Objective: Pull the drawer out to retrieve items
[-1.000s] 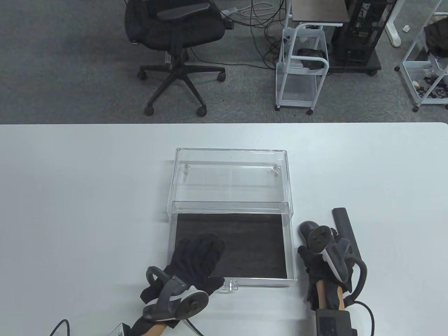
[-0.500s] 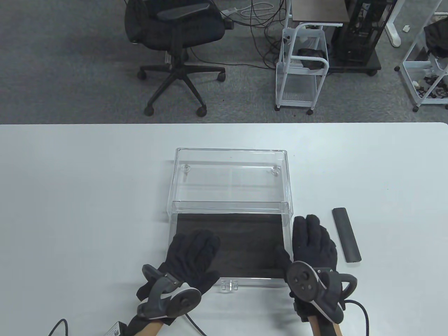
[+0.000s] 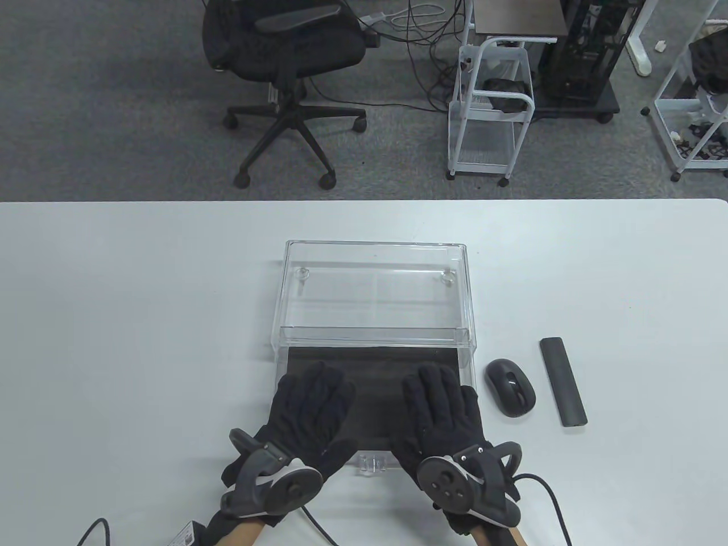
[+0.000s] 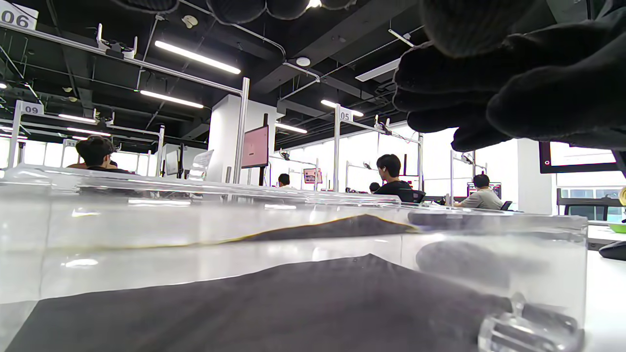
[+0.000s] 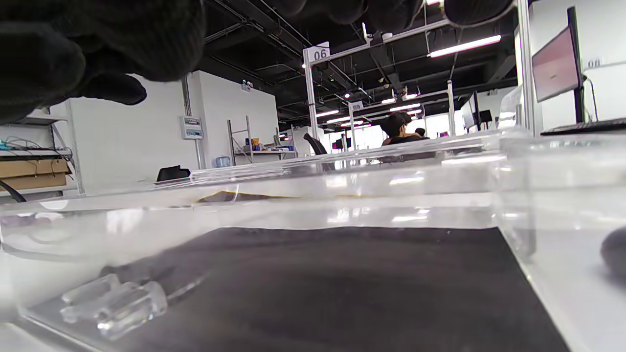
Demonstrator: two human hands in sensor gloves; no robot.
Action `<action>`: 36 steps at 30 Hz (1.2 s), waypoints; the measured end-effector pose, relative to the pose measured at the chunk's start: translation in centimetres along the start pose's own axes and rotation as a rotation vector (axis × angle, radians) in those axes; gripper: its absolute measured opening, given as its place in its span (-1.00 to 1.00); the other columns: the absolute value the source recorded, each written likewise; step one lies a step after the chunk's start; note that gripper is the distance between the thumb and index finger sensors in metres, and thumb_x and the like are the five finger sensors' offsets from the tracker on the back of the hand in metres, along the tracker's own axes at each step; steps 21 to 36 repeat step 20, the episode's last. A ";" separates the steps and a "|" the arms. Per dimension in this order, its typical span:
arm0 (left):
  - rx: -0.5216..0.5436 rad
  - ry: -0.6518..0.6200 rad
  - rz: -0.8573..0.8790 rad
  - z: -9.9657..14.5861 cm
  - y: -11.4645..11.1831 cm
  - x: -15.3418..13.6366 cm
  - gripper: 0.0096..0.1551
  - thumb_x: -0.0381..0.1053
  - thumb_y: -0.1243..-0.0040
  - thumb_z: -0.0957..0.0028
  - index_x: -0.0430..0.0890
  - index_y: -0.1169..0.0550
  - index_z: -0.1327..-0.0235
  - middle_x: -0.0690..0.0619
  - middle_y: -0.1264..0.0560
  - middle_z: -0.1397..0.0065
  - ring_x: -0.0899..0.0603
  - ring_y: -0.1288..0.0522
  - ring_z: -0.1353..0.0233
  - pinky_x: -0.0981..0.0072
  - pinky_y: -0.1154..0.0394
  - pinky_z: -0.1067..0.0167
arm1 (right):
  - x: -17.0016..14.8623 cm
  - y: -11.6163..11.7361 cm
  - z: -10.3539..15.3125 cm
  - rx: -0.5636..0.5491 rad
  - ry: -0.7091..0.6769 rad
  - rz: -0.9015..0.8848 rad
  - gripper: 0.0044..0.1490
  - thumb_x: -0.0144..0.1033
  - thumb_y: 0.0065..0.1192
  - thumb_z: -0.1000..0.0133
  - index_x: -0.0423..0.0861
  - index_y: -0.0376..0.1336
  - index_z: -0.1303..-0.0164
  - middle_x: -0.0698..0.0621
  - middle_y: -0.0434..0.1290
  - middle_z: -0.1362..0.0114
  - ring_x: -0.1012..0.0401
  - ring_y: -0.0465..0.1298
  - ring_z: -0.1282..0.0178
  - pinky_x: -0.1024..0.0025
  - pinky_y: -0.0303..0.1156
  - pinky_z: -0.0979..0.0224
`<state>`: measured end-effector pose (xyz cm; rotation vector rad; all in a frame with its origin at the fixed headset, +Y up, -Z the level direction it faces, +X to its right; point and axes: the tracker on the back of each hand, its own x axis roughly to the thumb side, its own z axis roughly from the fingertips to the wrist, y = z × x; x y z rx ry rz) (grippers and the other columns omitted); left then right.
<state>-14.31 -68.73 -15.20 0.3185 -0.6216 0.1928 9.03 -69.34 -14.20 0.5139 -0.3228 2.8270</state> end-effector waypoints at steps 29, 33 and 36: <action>0.011 -0.004 -0.006 0.0 0.0 0.1 0.10 0.37 -0.08 -0.05 -0.03 0.05 -0.73 -0.19 0.01 -0.81 -0.39 -0.05 -0.77 -0.52 -0.09 -0.52 | -0.1 0.0 0.1 0.020 -0.005 -0.024 0.25 0.26 0.13 -0.14 -0.14 -0.31 -0.78 -0.29 -0.21 -0.81 -0.29 -0.07 -0.78 -0.42 0.02 -0.61; 0.011 -0.004 -0.006 0.0 0.0 0.1 0.10 0.37 -0.08 -0.05 -0.03 0.05 -0.73 -0.19 0.01 -0.81 -0.39 -0.05 -0.77 -0.52 -0.09 -0.52 | -0.1 0.0 0.1 0.020 -0.005 -0.024 0.25 0.26 0.13 -0.14 -0.14 -0.31 -0.78 -0.29 -0.21 -0.81 -0.29 -0.07 -0.78 -0.42 0.02 -0.61; 0.011 -0.004 -0.006 0.0 0.0 0.1 0.10 0.37 -0.08 -0.05 -0.03 0.05 -0.73 -0.19 0.01 -0.81 -0.39 -0.05 -0.77 -0.52 -0.09 -0.52 | -0.1 0.0 0.1 0.020 -0.005 -0.024 0.25 0.26 0.13 -0.14 -0.14 -0.31 -0.78 -0.29 -0.21 -0.81 -0.29 -0.07 -0.78 -0.42 0.02 -0.61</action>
